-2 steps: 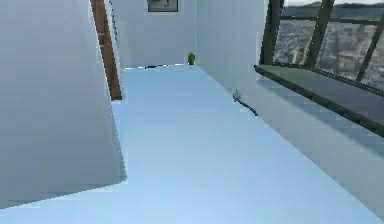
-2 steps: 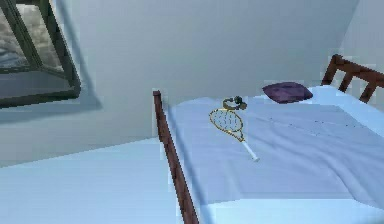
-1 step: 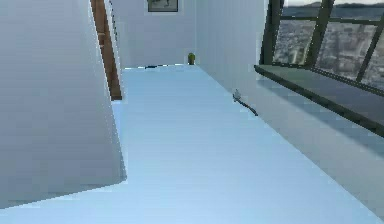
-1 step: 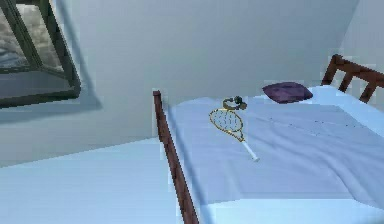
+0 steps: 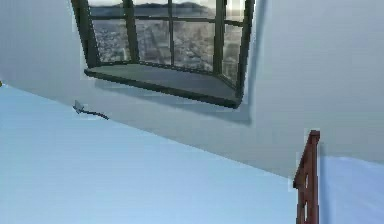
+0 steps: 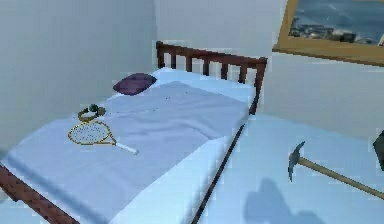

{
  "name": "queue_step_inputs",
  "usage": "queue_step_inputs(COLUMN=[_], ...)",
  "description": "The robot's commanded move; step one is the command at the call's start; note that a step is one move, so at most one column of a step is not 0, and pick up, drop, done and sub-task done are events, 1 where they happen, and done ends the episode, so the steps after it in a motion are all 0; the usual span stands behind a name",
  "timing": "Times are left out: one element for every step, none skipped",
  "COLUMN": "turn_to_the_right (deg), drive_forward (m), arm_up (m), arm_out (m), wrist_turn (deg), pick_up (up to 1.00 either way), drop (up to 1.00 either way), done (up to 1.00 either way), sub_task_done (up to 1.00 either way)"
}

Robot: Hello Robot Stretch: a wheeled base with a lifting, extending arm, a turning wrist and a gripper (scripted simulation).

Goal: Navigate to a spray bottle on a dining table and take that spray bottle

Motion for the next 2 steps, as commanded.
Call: queue_step_inputs(turn_to_the_right=[45.0, -45.0], drive_forward=[0.00, 0.00], arm_up=[0.00, 0.00], arm_out=[0.00, 0.00], wrist_turn=[0.0, 0.0], pick_up=[0.00, 0.00], drop=[0.00, 0.00], done=[0.00, 0.00], sub_task_done=[0.00, 0.00])
